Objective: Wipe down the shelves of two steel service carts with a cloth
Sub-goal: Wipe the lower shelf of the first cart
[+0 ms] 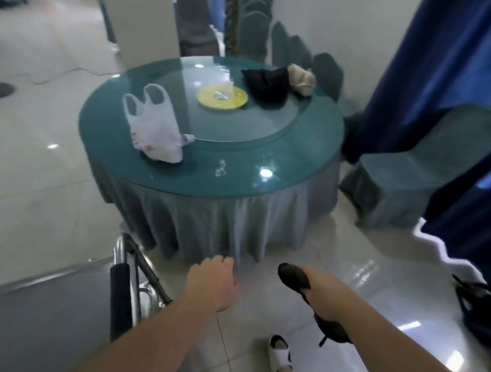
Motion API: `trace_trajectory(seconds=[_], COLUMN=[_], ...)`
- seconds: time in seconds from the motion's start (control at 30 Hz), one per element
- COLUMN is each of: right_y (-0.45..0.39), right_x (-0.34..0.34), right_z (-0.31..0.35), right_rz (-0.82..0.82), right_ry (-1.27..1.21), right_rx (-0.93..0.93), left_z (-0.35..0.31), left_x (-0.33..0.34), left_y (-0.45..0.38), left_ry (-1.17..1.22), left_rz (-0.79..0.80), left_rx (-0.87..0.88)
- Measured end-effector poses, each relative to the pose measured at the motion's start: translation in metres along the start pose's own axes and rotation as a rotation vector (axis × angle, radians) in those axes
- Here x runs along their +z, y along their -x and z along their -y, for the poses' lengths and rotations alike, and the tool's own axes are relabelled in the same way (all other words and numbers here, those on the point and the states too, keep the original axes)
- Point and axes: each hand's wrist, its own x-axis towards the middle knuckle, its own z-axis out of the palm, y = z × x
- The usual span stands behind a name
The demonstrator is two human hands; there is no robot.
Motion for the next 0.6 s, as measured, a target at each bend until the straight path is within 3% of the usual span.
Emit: trace_trajectory(seconds=[0.3,0.6], right_y=[-0.184,-0.267], right_x=[-0.095,-0.078], right_z=[0.075,0.275], right_rz=[0.2,0.359], right_ry=[0.289,0.529], right_rx=[-0.33,-0.768], left_z=[0.035,0.15], left_x=[-0.056,-0.063], left_y=[-0.076,-0.056], left_ry=[0.183,0.364], left_rz=[-0.113,-0.251], left_rx=[-0.402,-0.912])
